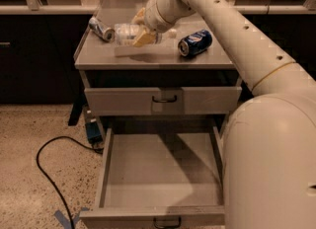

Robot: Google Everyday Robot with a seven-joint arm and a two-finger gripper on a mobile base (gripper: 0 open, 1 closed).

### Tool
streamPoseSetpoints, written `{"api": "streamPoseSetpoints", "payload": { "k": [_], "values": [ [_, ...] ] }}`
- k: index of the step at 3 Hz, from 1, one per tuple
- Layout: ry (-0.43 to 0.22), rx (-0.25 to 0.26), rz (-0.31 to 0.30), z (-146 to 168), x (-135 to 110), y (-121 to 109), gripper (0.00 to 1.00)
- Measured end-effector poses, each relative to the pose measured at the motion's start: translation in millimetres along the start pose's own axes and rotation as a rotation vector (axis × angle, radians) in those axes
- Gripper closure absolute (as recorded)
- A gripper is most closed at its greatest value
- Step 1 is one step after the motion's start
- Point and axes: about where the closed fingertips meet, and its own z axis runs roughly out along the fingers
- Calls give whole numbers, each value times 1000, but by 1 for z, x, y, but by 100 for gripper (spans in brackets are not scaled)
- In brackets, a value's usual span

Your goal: Pick blue plastic bottle from middle drawer and place on counter

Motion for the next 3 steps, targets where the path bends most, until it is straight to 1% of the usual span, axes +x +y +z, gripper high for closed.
{"api": "streamPoseSetpoints", "payload": {
  "k": [1,2,3],
  "values": [
    [-1,15,-21,16,4,8,100],
    [-7,-17,5,30,9,18,100],
    [-7,-19,6,31,9,19,82]
  ]
}}
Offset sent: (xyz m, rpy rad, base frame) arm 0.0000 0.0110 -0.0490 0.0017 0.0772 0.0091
